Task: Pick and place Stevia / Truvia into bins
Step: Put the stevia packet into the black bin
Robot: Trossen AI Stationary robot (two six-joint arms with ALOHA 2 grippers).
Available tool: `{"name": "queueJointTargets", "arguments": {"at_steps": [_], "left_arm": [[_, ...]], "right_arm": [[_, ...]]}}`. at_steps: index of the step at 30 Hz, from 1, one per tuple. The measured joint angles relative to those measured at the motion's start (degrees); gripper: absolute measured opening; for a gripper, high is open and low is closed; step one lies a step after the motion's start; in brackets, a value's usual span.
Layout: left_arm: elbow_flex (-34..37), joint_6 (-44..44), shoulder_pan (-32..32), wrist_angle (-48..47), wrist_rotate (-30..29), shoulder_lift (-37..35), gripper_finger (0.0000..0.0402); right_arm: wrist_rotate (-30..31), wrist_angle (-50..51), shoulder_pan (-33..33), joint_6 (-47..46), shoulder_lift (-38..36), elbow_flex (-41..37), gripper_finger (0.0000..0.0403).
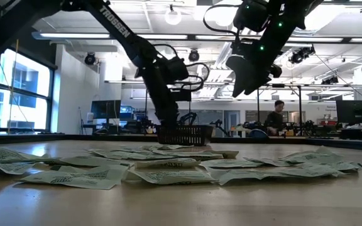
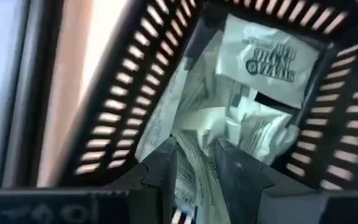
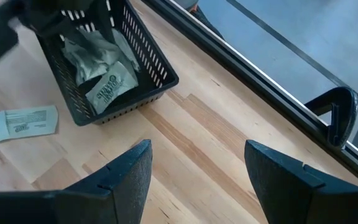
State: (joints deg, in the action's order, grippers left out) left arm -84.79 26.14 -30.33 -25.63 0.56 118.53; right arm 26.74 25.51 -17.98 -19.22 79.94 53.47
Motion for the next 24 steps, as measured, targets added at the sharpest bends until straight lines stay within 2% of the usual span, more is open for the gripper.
{"name": "queueJointTargets", "arguments": {"at_steps": [9, 13, 17, 19, 21, 24], "left_arm": [[-15.16, -7.55, 0.07, -11.93, 2.1, -2.67, 0.0143], [-19.01, -10.56, 0.09, -21.77, 7.1, -3.2, 0.0143], [-17.54, -13.26, 1.0, -31.66, 10.89, -3.1, 0.0143], [-14.32, -13.81, 1.73, -32.55, 12.63, -4.71, 0.0143], [-9.61, -16.15, 3.07, -29.44, 12.7, -7.59, 0.0143], [-0.43, -23.89, 4.85, -20.93, 12.24, -12.81, 0.0143]], "right_arm": [[-0.97, -0.1, 0.0, 0.85, 0.0, 0.0, 0.0245], [-9.13, -1.25, 0.01, 7.68, 0.3, 0.0, 0.0245], [-18.35, -3.94, 0.02, 15.56, 2.53, 0.02, 0.0245], [-22.47, -6.46, 0.02, 17.1, 4.39, 0.02, 0.0245], [-25.3, -8.35, 0.02, 15.98, 6.39, 0.02, 0.0245], [-25.3, -9.95, 0.02, 9.9, 8.69, 0.02, 0.0245]]}}
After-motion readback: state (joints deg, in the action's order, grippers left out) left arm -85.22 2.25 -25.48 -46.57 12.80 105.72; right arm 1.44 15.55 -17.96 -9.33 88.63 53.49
